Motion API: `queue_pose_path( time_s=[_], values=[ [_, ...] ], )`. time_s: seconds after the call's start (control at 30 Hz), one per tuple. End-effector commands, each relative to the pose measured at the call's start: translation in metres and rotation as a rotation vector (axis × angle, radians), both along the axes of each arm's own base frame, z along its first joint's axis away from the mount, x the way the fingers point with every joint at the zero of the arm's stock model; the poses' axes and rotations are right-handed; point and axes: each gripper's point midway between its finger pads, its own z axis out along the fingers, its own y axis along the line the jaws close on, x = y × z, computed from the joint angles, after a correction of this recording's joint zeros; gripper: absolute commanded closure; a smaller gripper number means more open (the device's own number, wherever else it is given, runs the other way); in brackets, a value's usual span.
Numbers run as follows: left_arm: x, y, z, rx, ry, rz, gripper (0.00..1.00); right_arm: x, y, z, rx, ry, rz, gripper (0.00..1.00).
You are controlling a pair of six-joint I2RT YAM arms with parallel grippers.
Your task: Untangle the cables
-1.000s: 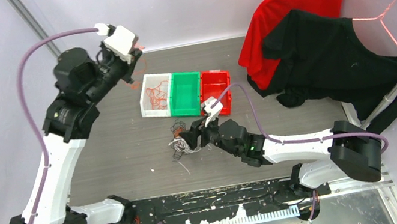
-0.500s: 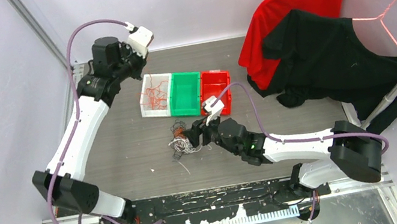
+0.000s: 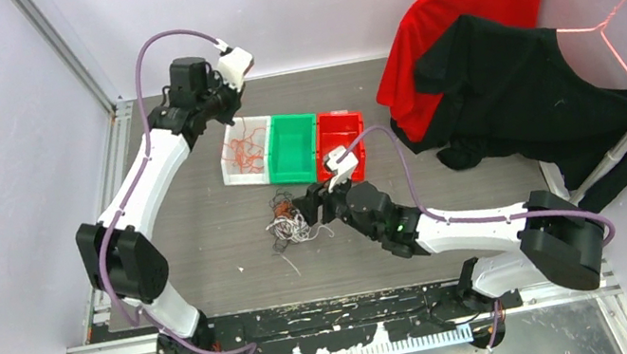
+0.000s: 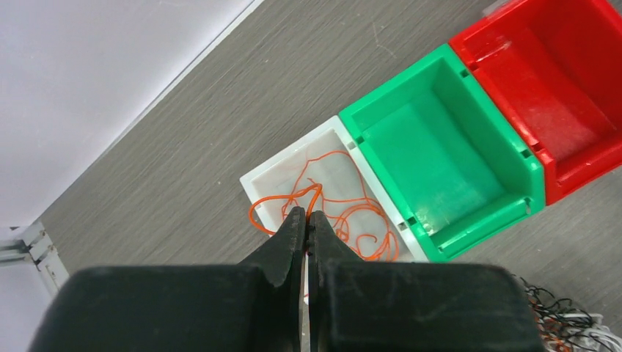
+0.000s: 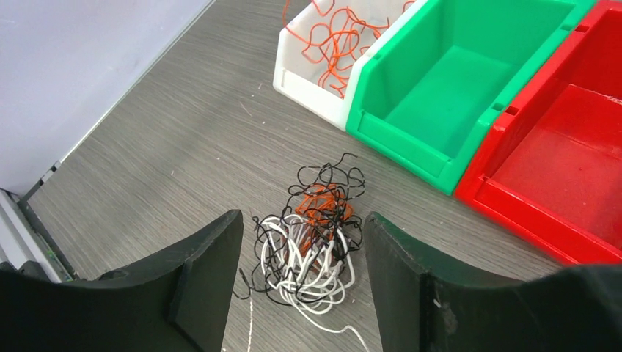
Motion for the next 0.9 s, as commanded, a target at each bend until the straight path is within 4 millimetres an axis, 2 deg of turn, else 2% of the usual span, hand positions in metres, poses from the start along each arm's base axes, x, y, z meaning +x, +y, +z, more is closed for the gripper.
queue_pose_path(
  time_s=[0.0, 0.13, 0.37, 0.47, 0.63, 0.87],
  values=[
    [0.026, 0.008, 0.018, -0.021, -0.086, 0.014, 1.0, 0.008, 0.001, 0.022, 0.063, -0.035, -0.02, 0.34],
    [0.036, 0.011, 0.001, -0.031, -0.042, 0.028, 1.0, 0.009, -0.001, 0.021, 0.062, -0.032, -0.024, 0.34],
    [0.046, 0.001, -0.026, -0.075, 0.042, 0.036, 1.0, 0.012, -0.003, 0.023, 0.067, -0.032, -0.032, 0.35],
    [0.047, 0.006, -0.049, -0.046, 0.076, 0.05, 1.0, 0.013, -0.002, 0.022, 0.062, -0.029, -0.031, 0.35],
    [0.041, 0.015, -0.098, 0.032, 0.145, 0.061, 1.0, 0.015, -0.003, 0.021, 0.06, -0.025, -0.032, 0.35],
    [0.047, 0.021, -0.125, 0.077, 0.145, 0.074, 1.0, 0.017, -0.004, 0.023, 0.064, -0.021, -0.038, 0.35]
  ],
)
